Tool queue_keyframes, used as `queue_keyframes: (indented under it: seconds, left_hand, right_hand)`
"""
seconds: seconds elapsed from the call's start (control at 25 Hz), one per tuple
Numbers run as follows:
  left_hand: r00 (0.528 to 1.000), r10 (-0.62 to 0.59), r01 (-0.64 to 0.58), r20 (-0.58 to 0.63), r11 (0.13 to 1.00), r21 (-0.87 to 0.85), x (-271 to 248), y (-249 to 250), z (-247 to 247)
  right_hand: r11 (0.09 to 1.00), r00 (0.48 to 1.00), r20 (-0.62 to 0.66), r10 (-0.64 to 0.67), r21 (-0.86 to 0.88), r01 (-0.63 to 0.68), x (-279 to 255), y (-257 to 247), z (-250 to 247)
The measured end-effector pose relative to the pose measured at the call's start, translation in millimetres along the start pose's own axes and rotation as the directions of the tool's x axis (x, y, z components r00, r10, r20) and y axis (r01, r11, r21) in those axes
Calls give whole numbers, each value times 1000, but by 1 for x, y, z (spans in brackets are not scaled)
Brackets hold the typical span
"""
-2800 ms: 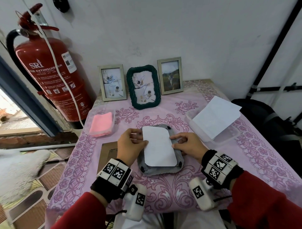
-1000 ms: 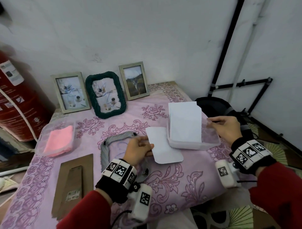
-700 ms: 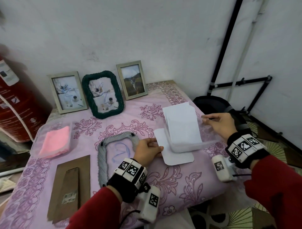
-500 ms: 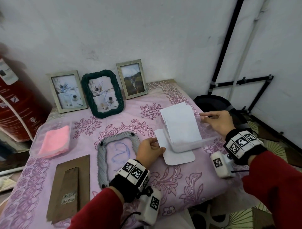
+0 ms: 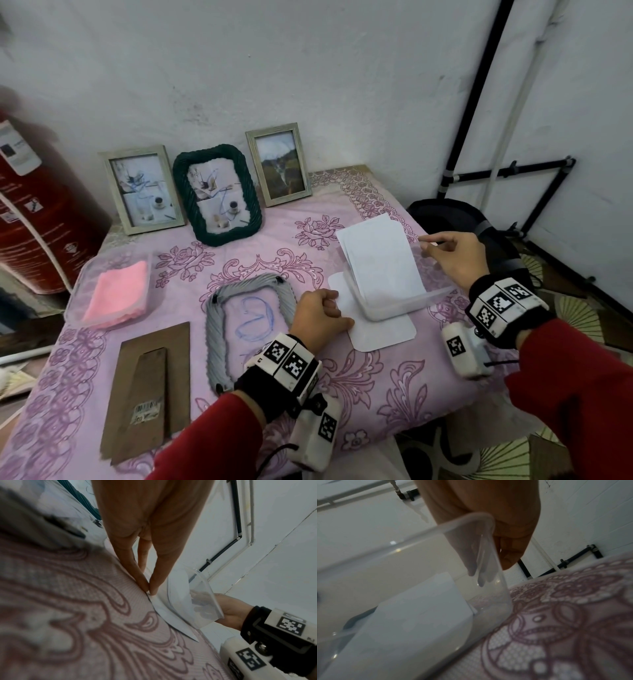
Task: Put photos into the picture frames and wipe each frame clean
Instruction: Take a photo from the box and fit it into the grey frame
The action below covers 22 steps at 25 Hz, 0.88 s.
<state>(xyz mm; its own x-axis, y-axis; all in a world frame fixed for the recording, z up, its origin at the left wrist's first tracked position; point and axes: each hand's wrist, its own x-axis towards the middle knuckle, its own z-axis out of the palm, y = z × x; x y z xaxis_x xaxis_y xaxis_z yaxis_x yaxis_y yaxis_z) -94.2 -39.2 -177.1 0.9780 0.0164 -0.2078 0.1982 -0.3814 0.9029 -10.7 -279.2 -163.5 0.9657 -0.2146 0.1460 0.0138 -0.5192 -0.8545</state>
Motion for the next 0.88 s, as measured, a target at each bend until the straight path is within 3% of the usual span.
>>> queue_keyframes:
  seconds: [0.32, 0.44, 0.64, 0.72, 0.88]
  left_hand:
    - [1000, 10, -10, -6, 999, -44, 1, 3, -3]
    - [989, 104, -109, -107, 993, -41, 6, 14, -7]
    - [913, 290, -304, -286, 953, -4, 14, 41, -12]
    - [904, 316, -323, -288, 946, 22, 19, 49, -12]
    - [929, 291, -291, -229, 956, 34, 26, 51, -6]
  right_hand:
    - [997, 1000, 10, -7, -72, 8, -1, -6, 1]
    - [998, 999, 1, -36, -52, 36, 2, -19, 2]
    - [995, 993, 118, -14, -96, 25, 9, -33, 5]
    - [992, 987, 160, 31, -125, -11, 11, -32, 6]
    - [999, 984, 174, 47, -28, -43, 12, -32, 7]
